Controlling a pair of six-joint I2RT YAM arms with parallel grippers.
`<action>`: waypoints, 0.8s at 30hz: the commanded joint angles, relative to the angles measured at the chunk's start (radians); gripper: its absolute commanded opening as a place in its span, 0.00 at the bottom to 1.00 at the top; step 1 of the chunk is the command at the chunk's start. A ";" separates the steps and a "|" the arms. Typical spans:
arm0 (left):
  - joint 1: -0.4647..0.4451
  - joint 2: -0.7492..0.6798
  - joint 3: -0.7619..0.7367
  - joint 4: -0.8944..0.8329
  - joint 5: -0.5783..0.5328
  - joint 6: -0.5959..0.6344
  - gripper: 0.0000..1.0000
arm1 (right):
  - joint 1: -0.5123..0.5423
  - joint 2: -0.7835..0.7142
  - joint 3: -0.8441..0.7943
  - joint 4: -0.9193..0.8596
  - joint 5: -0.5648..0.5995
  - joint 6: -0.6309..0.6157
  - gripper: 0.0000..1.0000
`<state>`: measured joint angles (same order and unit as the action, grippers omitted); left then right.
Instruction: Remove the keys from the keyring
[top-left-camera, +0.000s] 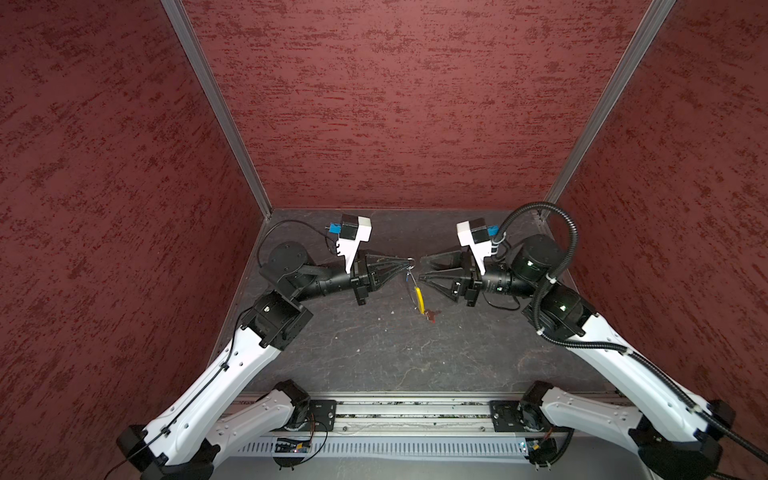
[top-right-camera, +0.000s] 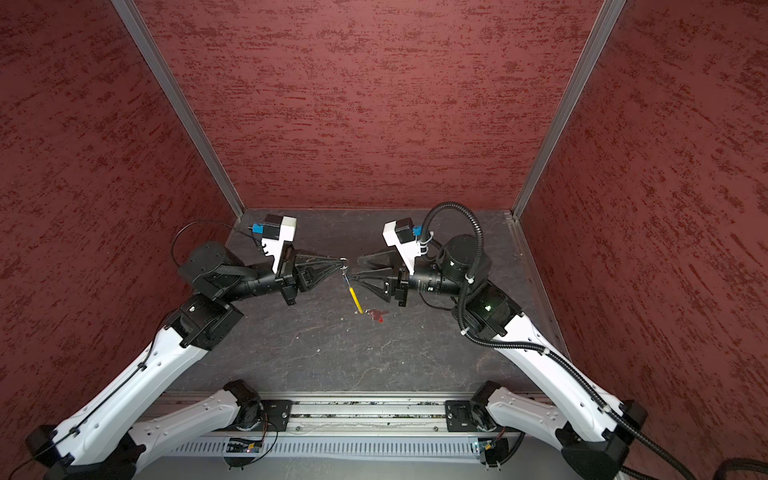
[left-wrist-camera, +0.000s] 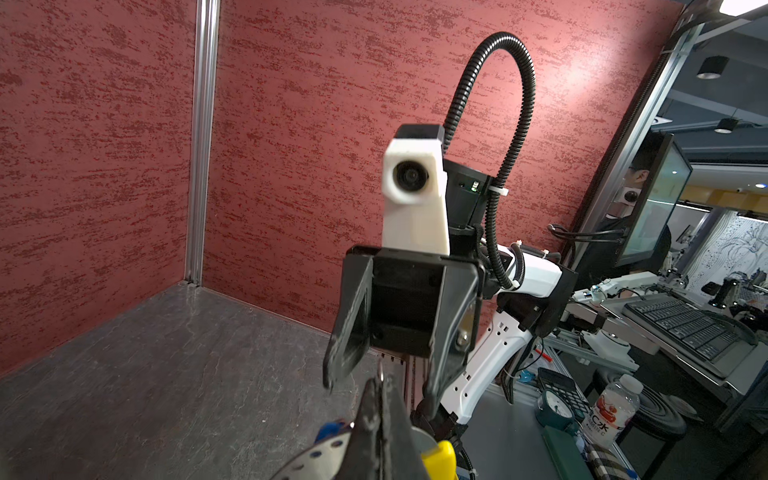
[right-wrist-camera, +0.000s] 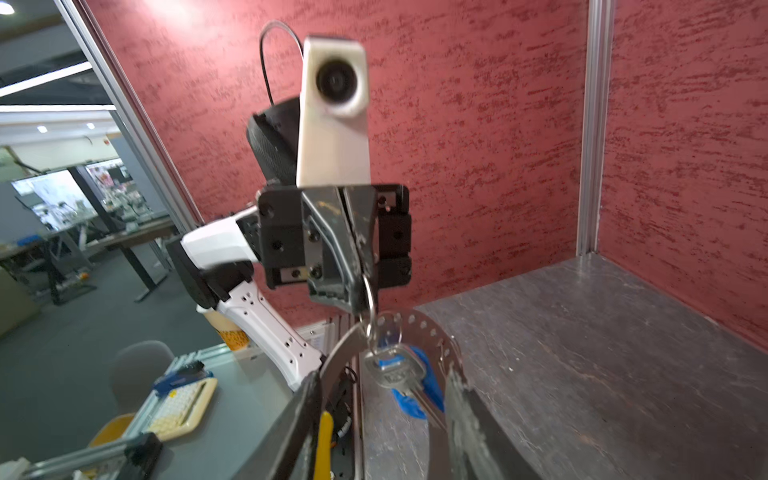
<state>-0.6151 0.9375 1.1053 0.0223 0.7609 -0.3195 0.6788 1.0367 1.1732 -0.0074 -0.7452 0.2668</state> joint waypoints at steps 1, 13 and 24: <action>0.003 -0.014 0.022 0.017 0.014 0.011 0.00 | -0.035 0.040 0.023 0.209 -0.091 0.139 0.51; 0.000 -0.015 0.015 0.026 -0.007 0.007 0.00 | -0.021 0.118 0.029 0.331 -0.216 0.236 0.35; 0.000 -0.008 0.018 0.026 -0.015 0.004 0.00 | -0.010 0.128 0.026 0.287 -0.210 0.203 0.25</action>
<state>-0.6155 0.9348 1.1053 0.0227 0.7532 -0.3191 0.6617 1.1625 1.1870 0.2642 -0.9394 0.4782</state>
